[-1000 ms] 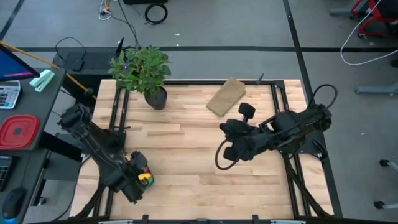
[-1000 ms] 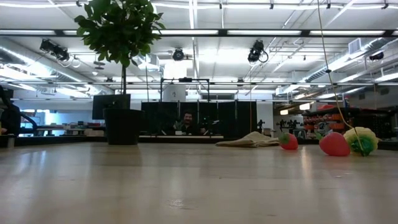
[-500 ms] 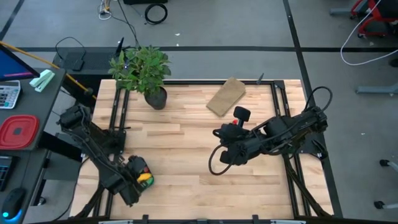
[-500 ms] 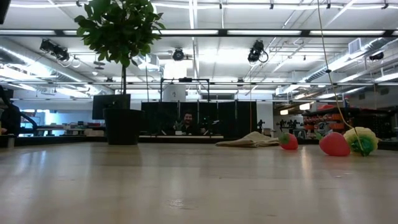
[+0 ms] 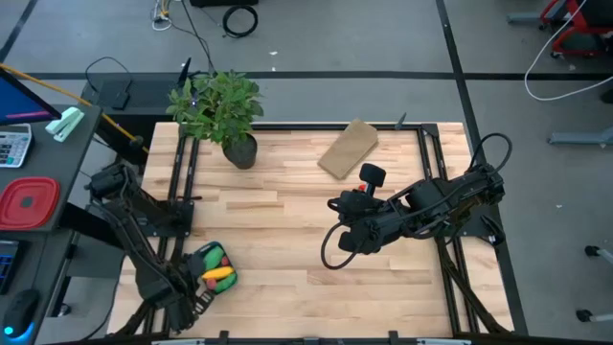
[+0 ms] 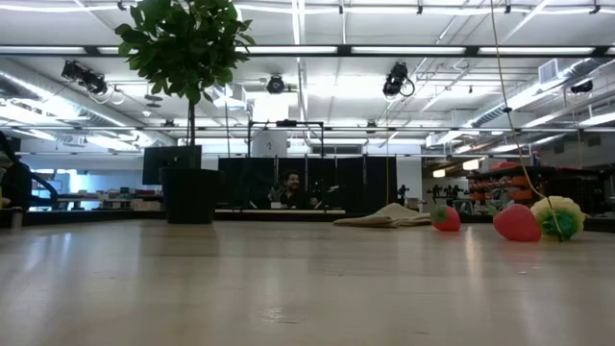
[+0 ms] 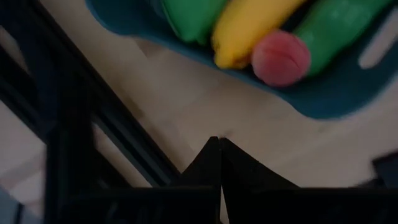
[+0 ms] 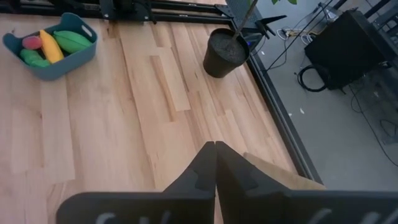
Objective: Pick and placing Produce into tupperware
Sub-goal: Move the blue bin to the middle of the table
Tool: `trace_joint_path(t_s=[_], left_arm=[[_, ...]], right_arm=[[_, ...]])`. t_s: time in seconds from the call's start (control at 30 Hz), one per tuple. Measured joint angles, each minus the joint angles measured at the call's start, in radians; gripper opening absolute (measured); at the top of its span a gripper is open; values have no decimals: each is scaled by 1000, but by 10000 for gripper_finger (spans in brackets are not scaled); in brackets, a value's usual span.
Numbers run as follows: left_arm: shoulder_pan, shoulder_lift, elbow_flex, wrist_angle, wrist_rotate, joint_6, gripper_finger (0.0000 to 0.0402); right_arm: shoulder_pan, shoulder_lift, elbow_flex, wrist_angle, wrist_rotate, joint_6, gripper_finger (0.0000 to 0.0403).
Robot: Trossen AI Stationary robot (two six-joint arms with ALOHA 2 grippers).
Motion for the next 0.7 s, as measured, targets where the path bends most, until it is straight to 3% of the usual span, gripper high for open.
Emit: trace_joint_path(t_s=[0.3, 0.7], left_arm=[[-19, 2, -118, 147, -4, -75, 3], [-18, 2, -168, 168, -75, -68, 4]], right_arm=[[0, 0, 0, 0, 0, 8, 8], [0, 0, 0, 6, 0, 4, 8]])
